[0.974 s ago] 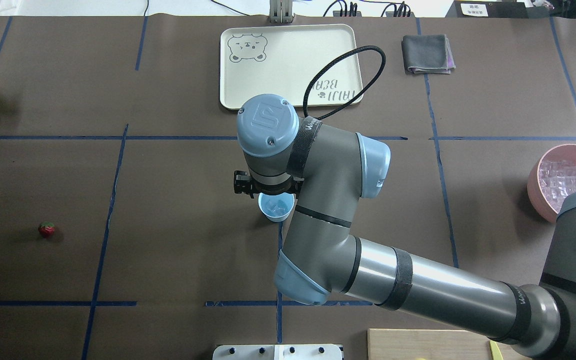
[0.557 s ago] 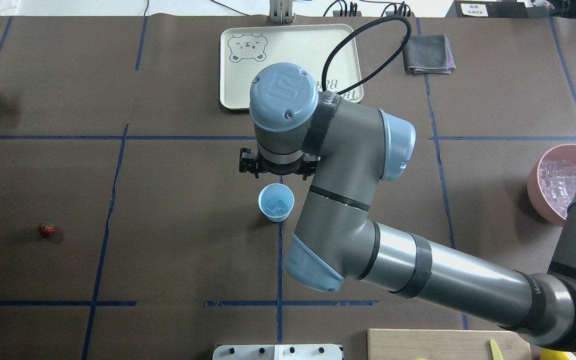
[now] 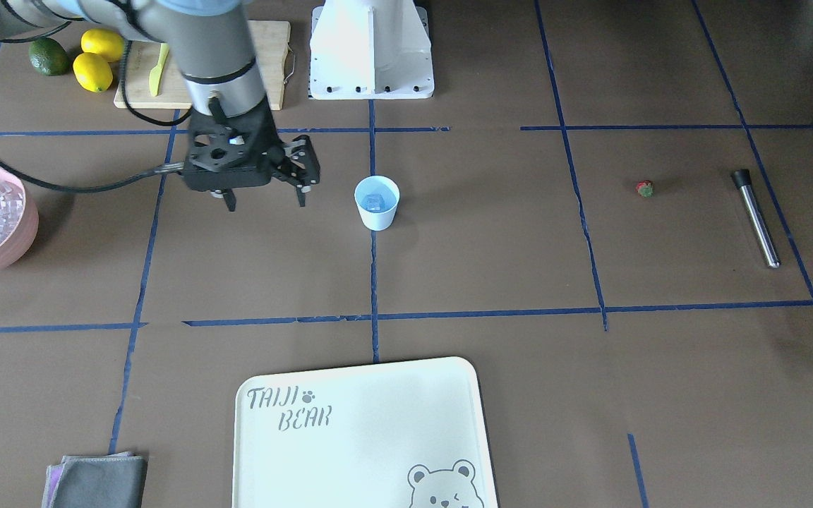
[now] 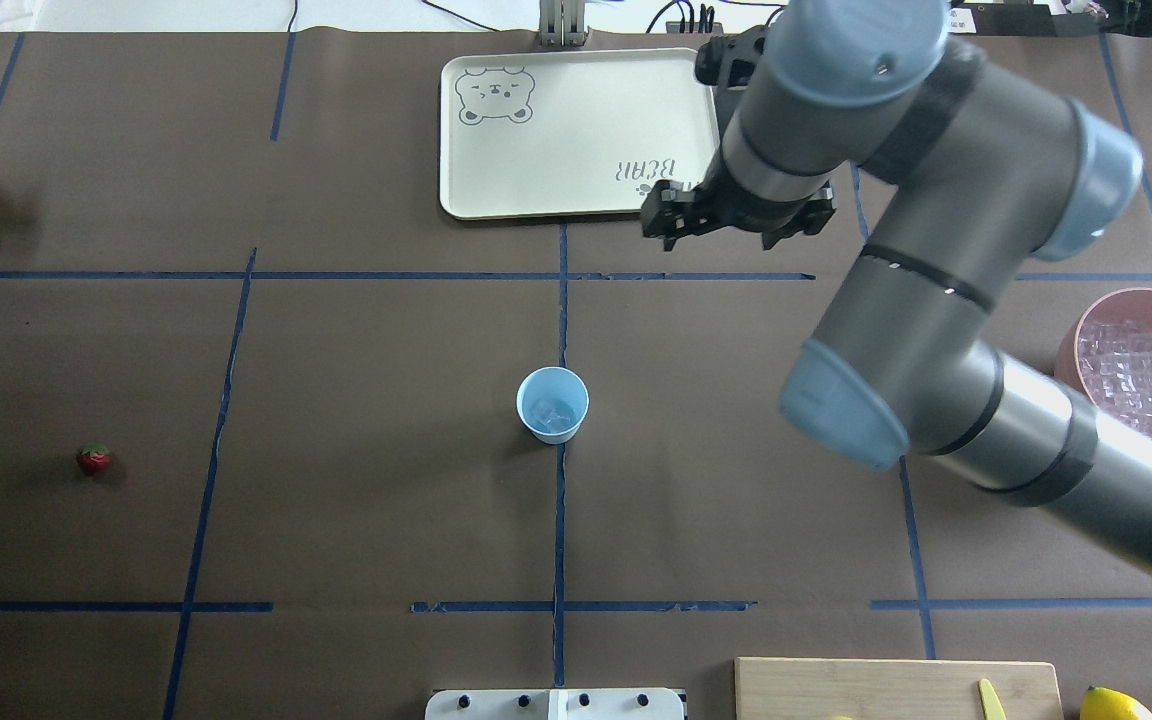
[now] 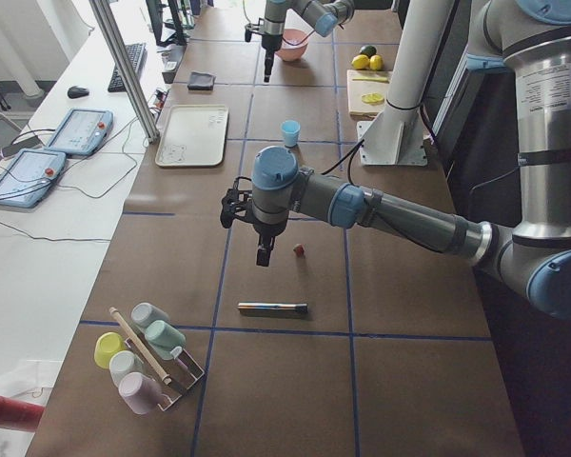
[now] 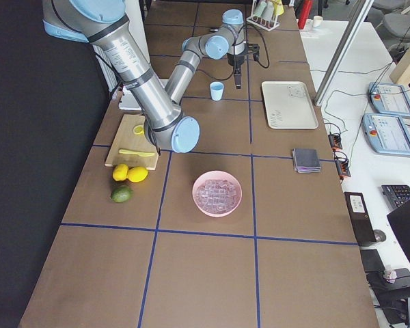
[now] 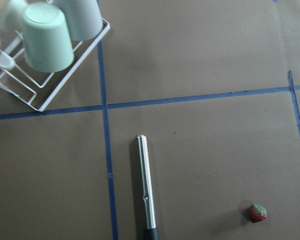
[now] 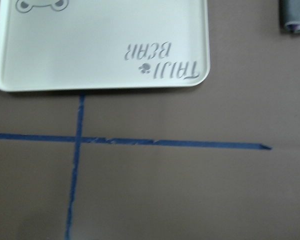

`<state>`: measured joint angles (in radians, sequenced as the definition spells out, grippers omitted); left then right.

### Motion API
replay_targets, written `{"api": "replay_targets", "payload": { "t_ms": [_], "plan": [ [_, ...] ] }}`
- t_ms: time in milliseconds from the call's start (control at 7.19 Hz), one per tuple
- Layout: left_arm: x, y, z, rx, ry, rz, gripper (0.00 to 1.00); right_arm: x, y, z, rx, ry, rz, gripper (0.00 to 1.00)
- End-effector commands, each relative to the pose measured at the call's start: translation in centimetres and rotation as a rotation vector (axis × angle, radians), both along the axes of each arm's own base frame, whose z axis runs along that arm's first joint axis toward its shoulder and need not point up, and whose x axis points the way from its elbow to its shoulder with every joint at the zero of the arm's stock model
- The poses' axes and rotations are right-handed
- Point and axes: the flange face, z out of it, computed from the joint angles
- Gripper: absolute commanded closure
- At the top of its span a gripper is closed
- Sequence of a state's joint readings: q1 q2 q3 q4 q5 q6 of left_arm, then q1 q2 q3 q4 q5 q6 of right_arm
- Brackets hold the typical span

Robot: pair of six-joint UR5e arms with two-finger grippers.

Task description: Mash ice and strawberries in cup

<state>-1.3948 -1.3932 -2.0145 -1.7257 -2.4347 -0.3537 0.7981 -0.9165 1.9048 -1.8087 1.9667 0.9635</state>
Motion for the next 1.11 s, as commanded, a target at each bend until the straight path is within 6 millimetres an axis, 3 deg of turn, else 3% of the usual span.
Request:
{"api": "replay_targets", "payload": {
  "t_ms": [0, 278, 557, 696, 974],
  "plan": [
    [6.5, 1.5, -0.1, -0.011, 0.013, -0.049, 0.0, 12.1, -4.5, 6.4, 0.078, 0.041, -0.071, 0.01],
    [13.8, 2.7, -0.9, -0.013, -0.007, -0.092, 0.0, 22.6, -6.9, 14.4, 0.118, 0.07, -0.159, 0.01],
    [20.1, 3.9, 1.1, -0.008, -0.031, -0.133, 0.0, 30.7, -8.9, 22.1, 0.128, 0.057, -0.23, 0.01],
    [22.2, 4.5, 2.5, -0.013, -0.036, -0.145, 0.0, 32.8, -8.1, 25.1, 0.109, 0.065, -0.236, 0.01],
    [26.2, 5.6, 4.1, -0.017, -0.072, -0.126, 0.0, 34.4, -6.1, 29.1, 0.092, 0.052, -0.23, 0.01]
  ]
}}
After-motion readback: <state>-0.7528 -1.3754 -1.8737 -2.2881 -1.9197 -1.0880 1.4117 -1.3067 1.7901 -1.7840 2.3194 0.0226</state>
